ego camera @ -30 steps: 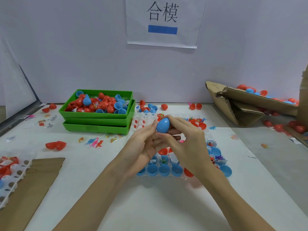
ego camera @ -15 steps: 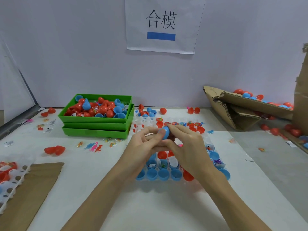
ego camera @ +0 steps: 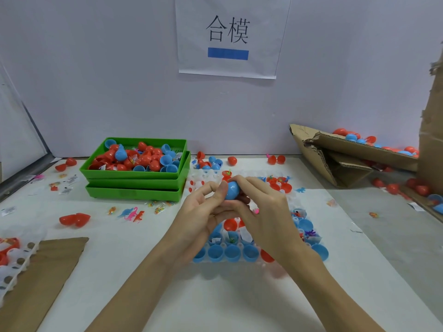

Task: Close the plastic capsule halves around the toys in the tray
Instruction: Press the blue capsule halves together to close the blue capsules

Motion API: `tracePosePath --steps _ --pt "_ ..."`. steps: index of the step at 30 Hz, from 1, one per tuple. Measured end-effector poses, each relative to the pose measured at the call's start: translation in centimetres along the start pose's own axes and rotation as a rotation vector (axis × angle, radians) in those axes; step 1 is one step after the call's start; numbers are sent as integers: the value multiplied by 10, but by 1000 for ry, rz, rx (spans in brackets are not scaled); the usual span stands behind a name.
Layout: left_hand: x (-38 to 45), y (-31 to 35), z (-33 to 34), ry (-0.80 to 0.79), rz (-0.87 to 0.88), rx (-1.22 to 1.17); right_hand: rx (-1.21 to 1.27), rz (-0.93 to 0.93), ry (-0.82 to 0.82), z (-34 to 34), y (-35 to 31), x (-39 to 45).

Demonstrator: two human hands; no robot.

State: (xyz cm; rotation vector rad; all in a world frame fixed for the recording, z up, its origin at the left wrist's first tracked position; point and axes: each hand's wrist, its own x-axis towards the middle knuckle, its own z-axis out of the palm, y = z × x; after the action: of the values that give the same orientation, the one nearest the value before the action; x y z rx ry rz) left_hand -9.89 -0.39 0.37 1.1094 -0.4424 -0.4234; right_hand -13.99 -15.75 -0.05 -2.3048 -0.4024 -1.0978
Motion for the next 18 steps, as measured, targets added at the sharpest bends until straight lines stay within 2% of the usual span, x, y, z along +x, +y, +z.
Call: tracePosePath --steps 5,7,10,13,15,18 --pt "-1 -4 5 71 16 -56 -20 -2 -28 -4 1 2" --pt "-1 -4 7 97 25 -3 -4 17 -27 -4 2 2" --pt "-1 -2 6 189 108 315 6 66 -62 -4 1 2" --pt "-5 -2 5 303 295 652 56 175 -83 -3 0 4" --pt "-6 -1 4 366 421 751 265 339 -50 -6 -2 10" --pt "-6 3 -2 416 513 729 857 776 71 -17 9 34"
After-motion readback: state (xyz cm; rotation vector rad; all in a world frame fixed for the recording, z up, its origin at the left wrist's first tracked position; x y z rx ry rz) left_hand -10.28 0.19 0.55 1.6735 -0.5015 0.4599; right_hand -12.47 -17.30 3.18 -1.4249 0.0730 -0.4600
